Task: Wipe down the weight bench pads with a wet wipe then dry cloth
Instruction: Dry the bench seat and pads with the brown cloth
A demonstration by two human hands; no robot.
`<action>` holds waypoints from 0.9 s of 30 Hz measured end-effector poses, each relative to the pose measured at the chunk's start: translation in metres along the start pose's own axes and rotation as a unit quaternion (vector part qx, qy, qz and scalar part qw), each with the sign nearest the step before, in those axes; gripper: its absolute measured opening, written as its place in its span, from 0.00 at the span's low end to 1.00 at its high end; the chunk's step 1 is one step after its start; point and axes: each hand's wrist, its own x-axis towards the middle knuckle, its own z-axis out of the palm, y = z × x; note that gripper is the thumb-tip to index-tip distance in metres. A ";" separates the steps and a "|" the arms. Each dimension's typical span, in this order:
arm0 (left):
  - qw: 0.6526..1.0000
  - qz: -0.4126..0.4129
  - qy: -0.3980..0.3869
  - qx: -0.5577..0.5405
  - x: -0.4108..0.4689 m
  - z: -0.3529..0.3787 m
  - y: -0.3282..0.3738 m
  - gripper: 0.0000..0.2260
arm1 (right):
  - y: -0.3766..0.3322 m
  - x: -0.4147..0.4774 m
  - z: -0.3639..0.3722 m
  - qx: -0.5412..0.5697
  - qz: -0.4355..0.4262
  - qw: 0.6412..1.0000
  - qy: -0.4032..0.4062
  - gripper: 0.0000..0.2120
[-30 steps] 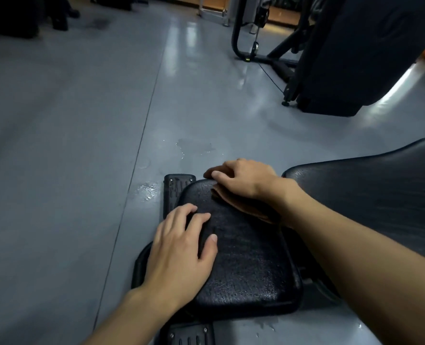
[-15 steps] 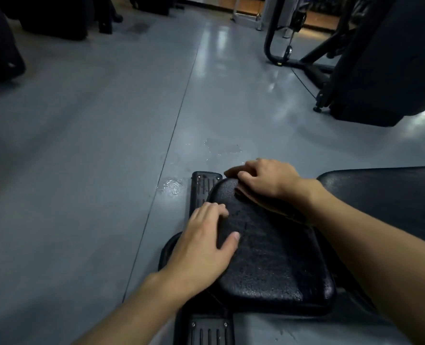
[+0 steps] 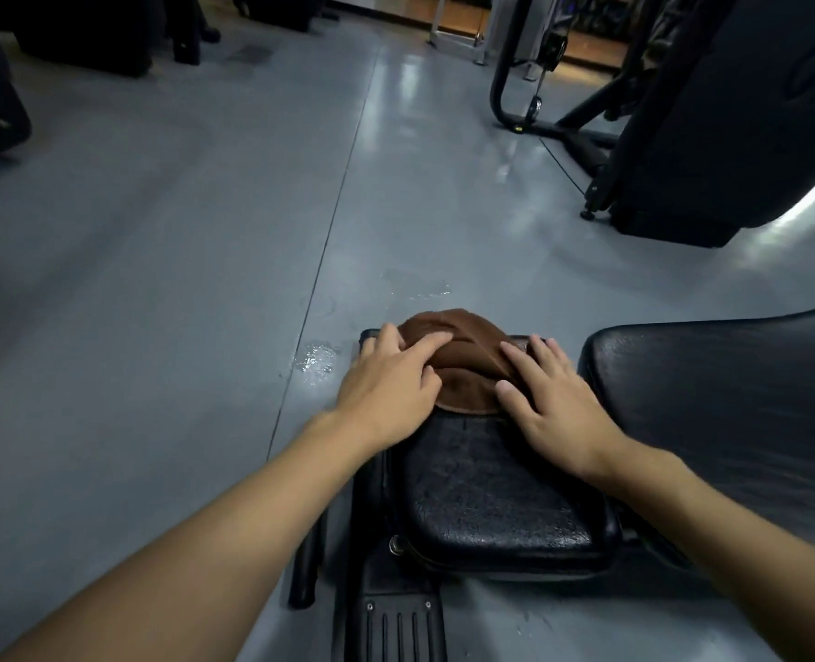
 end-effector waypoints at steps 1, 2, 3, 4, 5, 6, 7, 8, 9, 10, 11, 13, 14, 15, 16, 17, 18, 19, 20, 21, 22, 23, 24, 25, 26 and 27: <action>1.000 -0.009 0.004 0.027 0.000 -0.003 0.003 0.18 | -0.002 -0.004 0.006 0.011 -0.002 1.000 0.016 0.31; 0.999 -0.022 0.002 0.038 0.005 -0.004 0.006 0.17 | -0.003 -0.005 0.010 0.018 -0.003 0.999 0.035 0.31; 0.999 -0.027 -0.004 0.033 0.012 -0.004 0.009 0.18 | -0.004 -0.004 0.011 0.030 -0.003 0.998 0.048 0.32; 0.999 -0.029 -0.020 0.020 0.019 -0.003 0.013 0.22 | -0.004 -0.004 0.011 0.047 -0.001 0.997 0.057 0.33; 0.999 -0.033 -0.043 0.011 0.028 0.000 0.016 0.25 | -0.003 -0.003 0.009 0.066 -0.001 0.996 0.062 0.34; 0.997 -0.040 -0.061 0.010 0.034 0.003 0.017 0.28 | -0.002 -0.002 0.009 0.083 -0.001 0.994 0.064 0.36; 0.996 -0.051 -0.071 0.011 0.038 0.008 0.017 0.29 | -0.002 -0.003 0.010 0.097 -0.001 0.993 0.066 0.37; 0.995 -0.066 -0.069 0.010 0.038 0.013 0.016 0.29 | -0.001 -0.003 0.011 0.108 -0.001 0.992 0.071 0.37; 0.995 -0.078 -0.061 0.006 0.035 0.015 0.014 0.28 | -0.001 -0.003 0.011 0.118 -0.002 0.990 0.076 0.38; 0.995 -0.085 -0.054 0.002 0.029 0.016 0.014 0.28 | -0.002 -0.004 0.010 0.127 0.000 0.989 0.080 0.38; 0.995 -0.091 -0.048 -0.001 0.021 0.015 0.014 0.28 | -0.003 -0.005 0.009 0.133 0.001 0.988 0.081 0.38; 0.993 -0.114 -0.038 -0.005 0.001 0.013 0.016 0.29 | -0.004 -0.006 0.008 0.131 -0.006 0.988 0.078 0.37; 0.991 -0.126 -0.037 0.000 -0.011 0.013 0.017 0.29 | -0.004 -0.007 0.008 0.127 -0.008 0.989 0.075 0.37; 0.990 -0.136 -0.037 0.010 -0.022 0.013 0.019 0.30 | -0.004 -0.007 0.008 0.122 -0.010 0.990 0.073 0.37; 0.988 -0.145 -0.038 0.022 -0.031 0.015 0.020 0.30 | -0.003 -0.007 0.009 0.115 -0.013 0.991 0.073 0.36; 0.987 -0.154 -0.038 0.030 -0.035 0.016 0.020 0.30 | -0.003 -0.005 0.009 0.110 -0.017 0.991 0.073 0.36; 0.986 -0.161 -0.038 0.026 -0.032 0.017 0.019 0.31 | -0.002 -0.005 0.009 0.110 -0.018 0.991 0.073 0.36; 0.985 -0.167 -0.037 0.008 -0.023 0.017 0.017 0.32 | -0.001 -0.004 0.010 0.115 -0.017 0.990 0.073 0.35; 0.984 -0.171 -0.036 -0.022 -0.010 0.017 0.015 0.32 | 0.000 -0.003 0.009 0.123 -0.017 0.990 0.074 0.35; 0.982 -0.176 -0.035 -0.061 0.001 0.017 0.013 0.33 | 0.001 -0.002 0.009 0.131 -0.019 0.989 0.073 0.35; 0.978 -0.179 -0.033 -0.099 0.009 0.016 0.012 0.33 | 0.002 -0.001 0.010 0.136 -0.024 0.988 0.073 0.35; 0.975 -0.179 -0.024 -0.127 0.014 0.017 0.011 0.33 | 0.003 0.000 0.011 0.140 -0.029 0.987 0.076 0.35; 0.974 -0.178 -0.012 -0.141 0.015 0.019 0.010 0.33 | 0.004 0.001 0.012 0.146 -0.031 0.985 0.080 0.35; 0.974 -0.177 -0.001 -0.145 0.011 0.022 0.009 0.34 | 0.004 0.001 0.012 0.152 -0.034 0.984 0.086 0.35; 0.974 -0.175 0.010 -0.141 0.005 0.024 0.008 0.34 | 0.004 0.001 0.011 0.159 -0.036 0.983 0.089 0.34; 0.975 -0.172 0.021 -0.136 -0.002 0.025 0.009 0.33 | 0.003 0.000 0.010 0.168 -0.037 0.981 0.091 0.32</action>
